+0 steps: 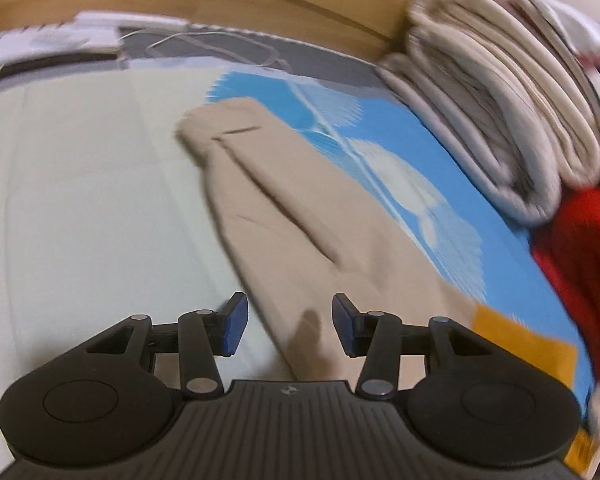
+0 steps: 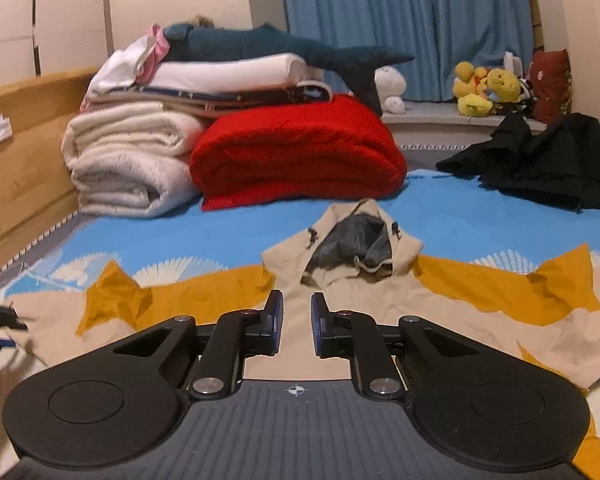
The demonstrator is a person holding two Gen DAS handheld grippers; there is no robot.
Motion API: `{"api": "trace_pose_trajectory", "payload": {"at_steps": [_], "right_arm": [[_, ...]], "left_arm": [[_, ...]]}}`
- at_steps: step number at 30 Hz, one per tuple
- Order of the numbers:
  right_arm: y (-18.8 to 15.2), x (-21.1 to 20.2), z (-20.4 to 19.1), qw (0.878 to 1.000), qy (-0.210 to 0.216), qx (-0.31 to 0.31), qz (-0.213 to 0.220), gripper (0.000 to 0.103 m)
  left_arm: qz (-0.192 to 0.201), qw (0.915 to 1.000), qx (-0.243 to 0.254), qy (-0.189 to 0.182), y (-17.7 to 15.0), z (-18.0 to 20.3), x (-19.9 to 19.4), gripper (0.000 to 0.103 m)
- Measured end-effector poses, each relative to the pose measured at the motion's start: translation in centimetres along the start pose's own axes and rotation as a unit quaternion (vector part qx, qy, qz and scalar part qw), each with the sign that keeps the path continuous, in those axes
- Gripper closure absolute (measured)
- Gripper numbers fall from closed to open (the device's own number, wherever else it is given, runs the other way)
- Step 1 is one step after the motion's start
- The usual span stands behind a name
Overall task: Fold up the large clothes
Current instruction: 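Close the left gripper on the beige sleeve cuff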
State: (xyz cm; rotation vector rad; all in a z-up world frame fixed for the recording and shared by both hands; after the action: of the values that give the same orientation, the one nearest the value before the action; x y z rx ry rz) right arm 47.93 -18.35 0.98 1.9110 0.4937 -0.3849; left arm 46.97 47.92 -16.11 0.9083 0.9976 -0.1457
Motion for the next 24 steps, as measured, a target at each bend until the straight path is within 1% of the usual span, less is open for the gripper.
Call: {"api": "trace_pose_trajectory", "payload": {"at_steps": [3, 6, 7, 9, 10, 11, 12, 13, 14, 16, 18, 20, 21, 24], "right_arm": [[-0.6, 0.7, 0.4, 1.000, -0.010, -0.002, -0.013, 0.088], [-1.1, 1.2, 0.5, 1.000, -0.013, -0.005, -0.023, 0.088], [-1.2, 1.3, 0.4, 1.000, -0.013, -0.006, -0.024, 0.090], [-1.2, 1.3, 0.2, 1.000, -0.008, -0.012, -0.021, 0.099], [-1.3, 1.3, 0.0, 1.000, -0.005, -0.015, -0.022, 0.099], [-1.4, 1.4, -0.1, 1.000, -0.004, -0.018, -0.023, 0.099], [-1.5, 1.4, -0.2, 0.999, -0.003, -0.020, -0.025, 0.099], [-1.5, 1.4, -0.2, 0.999, -0.003, -0.021, -0.027, 0.099], [-1.5, 1.4, -0.1, 0.999, -0.004, -0.020, -0.029, 0.099], [-1.4, 1.3, -0.1, 0.999, -0.004, -0.016, -0.031, 0.099], [-1.1, 1.3, 0.0, 0.999, -0.004, -0.012, -0.029, 0.099], [-0.7, 0.9, 0.0, 1.000, -0.003, -0.007, -0.026, 0.099], [-0.5, 0.8, 0.0, 1.000, -0.002, -0.006, -0.024, 0.099], [0.3, 0.1, 0.1, 1.000, -0.001, 0.002, -0.018, 0.099]], "left_arm": [[0.007, 0.9995, -0.030, -0.005, 0.4, -1.5, 0.7, 0.052], [0.015, 0.9995, -0.027, -0.005, 1.0, -1.7, 1.1, 0.053], [0.016, 0.9996, -0.024, -0.005, 1.1, -1.7, 1.3, 0.054], [0.019, 0.9997, -0.014, 0.000, 1.2, -1.7, 1.7, 0.073], [0.015, 0.9999, -0.006, 0.000, 1.0, -1.4, 1.9, 0.095], [0.012, 0.9999, -0.001, 0.000, 0.7, -1.2, 2.0, 0.100], [0.015, 0.9999, 0.006, 0.007, 0.7, -0.8, 1.7, 0.103], [0.021, 0.9995, 0.018, 0.014, 1.2, -0.1, 1.5, 0.103], [0.035, 0.9986, 0.035, 0.018, 1.9, 0.8, 0.7, 0.103], [0.069, 0.9959, 0.058, 0.009, 3.6, 3.2, -1.9, 0.103], [0.099, 0.9922, 0.074, -0.012, 5.2, 5.8, -5.5, 0.103], [0.116, 0.9894, 0.081, -0.030, 6.0, 8.1, -9.3, 0.103], [0.132, 0.9870, 0.080, -0.043, 6.2, 9.1, -11.3, 0.103], [0.121, 0.9868, 0.078, -0.074, 4.6, 11.9, -16.2, 0.103]]}}
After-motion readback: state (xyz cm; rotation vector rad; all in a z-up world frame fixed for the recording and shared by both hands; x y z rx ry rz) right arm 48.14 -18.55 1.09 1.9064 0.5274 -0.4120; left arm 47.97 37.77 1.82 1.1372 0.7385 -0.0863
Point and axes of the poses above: each gripper's, at about its wrist camera, not at the fingertips, and x roughly the way its jaws point, z to its right, y to its top, the point moved 9 cm from there along x, roughly the way its jaws point, and after that the axes turned 15 degrees about x, right-handed, at the moved point
